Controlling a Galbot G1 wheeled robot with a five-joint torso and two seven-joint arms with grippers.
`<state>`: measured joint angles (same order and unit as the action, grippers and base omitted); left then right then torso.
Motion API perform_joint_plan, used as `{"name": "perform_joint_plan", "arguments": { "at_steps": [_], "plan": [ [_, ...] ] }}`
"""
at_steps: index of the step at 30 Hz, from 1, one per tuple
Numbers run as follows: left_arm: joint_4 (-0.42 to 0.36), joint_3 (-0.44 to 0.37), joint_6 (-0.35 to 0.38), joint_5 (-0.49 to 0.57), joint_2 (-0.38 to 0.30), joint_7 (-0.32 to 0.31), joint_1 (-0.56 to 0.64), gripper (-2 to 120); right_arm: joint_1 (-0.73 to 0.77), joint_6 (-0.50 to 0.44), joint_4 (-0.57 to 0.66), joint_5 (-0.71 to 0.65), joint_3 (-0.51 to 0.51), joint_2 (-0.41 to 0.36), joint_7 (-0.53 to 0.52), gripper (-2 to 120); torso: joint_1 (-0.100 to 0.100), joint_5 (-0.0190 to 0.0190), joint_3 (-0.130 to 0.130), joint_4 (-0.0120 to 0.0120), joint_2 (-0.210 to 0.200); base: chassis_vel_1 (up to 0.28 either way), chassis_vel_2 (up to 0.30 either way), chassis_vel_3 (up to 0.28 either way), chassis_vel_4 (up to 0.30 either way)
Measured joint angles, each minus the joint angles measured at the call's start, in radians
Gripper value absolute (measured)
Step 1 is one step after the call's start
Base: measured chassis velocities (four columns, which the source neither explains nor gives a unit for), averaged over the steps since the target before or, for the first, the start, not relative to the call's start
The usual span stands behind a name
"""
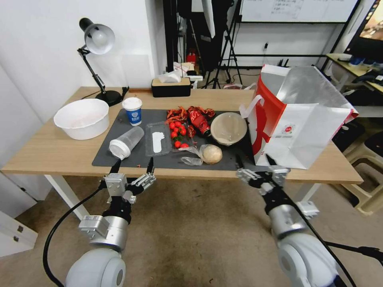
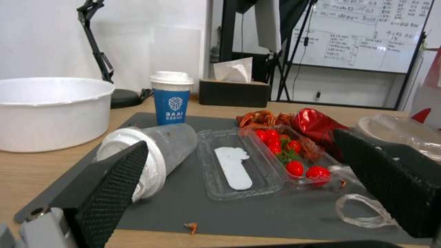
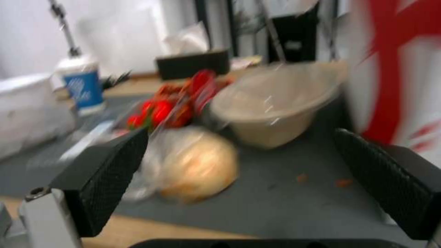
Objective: Pick up the trash from the table and place it into the takeout bag.
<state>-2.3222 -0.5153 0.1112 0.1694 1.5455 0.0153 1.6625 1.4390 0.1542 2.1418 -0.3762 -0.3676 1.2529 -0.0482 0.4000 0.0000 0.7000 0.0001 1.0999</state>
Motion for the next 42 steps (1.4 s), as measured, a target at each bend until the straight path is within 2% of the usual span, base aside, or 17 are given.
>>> {"name": "perform_joint_plan", "arguments": {
  "at_steps": [9, 22, 25, 30, 32, 33, 36, 38, 41, 42],
  "plan": [
    [0.008, -0.005, -0.015, -0.019, 0.030, 0.001, 0.010, 100, -0.191, 0.052, -0.130, -0.099, 0.128, -0.051, -0.036, 100, 0.000, 0.0000, 0.000, 0.0000, 0.000, 0.000, 0.000, 0.000, 0.000],
    [0.012, -0.013, -0.044, -0.030, 0.040, 0.000, 0.019, 100, -0.330, 0.154, -0.206, -0.161, 0.192, -0.050, -0.106, 99, 0.000, 0.0000, 0.000, -0.0001, 0.000, 0.000, 0.000, 0.000, 0.000],
    [0.016, -0.015, -0.053, -0.032, 0.040, -0.002, 0.021, 100, -0.343, 0.178, -0.219, -0.169, 0.202, -0.044, -0.123, 92, 0.000, 0.0000, 0.000, -0.0001, 0.000, 0.000, 0.000, 0.000, 0.000],
    [0.020, -0.014, -0.060, -0.034, 0.039, -0.004, 0.023, 100, -0.343, 0.223, -0.227, -0.171, 0.206, -0.033, -0.146, 70, 0.000, -0.0001, 0.000, -0.0002, 0.000, 0.000, 0.000, 0.000, 0.000],
    [0.023, -0.014, -0.062, -0.035, 0.038, -0.004, 0.023, 100, -0.342, 0.229, -0.228, -0.173, 0.206, -0.031, -0.149, 62, 0.000, 0.0000, 0.000, -0.0001, 0.000, 0.000, 0.000, 0.000, 0.000],
    [0.023, -0.014, -0.062, -0.035, 0.038, -0.004, 0.023, 100, -0.342, 0.229, -0.228, -0.173, 0.206, -0.031, -0.149, 62, 0.000, 0.0000, 0.000, -0.0001, 0.000, 0.000, 0.000, 0.000, 0.000],
    [0.029, -0.011, -0.067, -0.035, 0.036, -0.005, 0.022, 100, -0.340, 0.234, -0.228, -0.177, 0.206, -0.029, -0.156, 47, 0.000, -0.0001, 0.000, -0.0001, 0.000, 0.000, 0.000, 0.000, 0.000],
    [0.031, -0.010, -0.068, -0.036, 0.036, -0.005, 0.022, 100, -0.339, 0.234, -0.227, -0.178, 0.206, -0.028, -0.158, 43, 0.000, -0.0001, 0.000, -0.0001, 0.000, 0.000, 0.000, 0.000, 0.000],
    [0.040, -0.008, -0.076, -0.038, 0.035, -0.005, 0.022, 100, -0.334, 0.234, -0.222, -0.180, 0.201, -0.028, -0.162, 29, 0.000, 0.0000, 0.000, -0.0001, 0.000, 0.000, 0.000, 0.000, 0.000],
    [0.040, -0.008, -0.076, -0.038, 0.035, -0.005, 0.022, 100, -0.334, 0.234, -0.222, -0.180, 0.201, -0.028, -0.162, 29, 0.000, 0.0000, 0.000, -0.0001, 0.000, 0.000, 0.000, 0.000, 0.000]
  ]
}}
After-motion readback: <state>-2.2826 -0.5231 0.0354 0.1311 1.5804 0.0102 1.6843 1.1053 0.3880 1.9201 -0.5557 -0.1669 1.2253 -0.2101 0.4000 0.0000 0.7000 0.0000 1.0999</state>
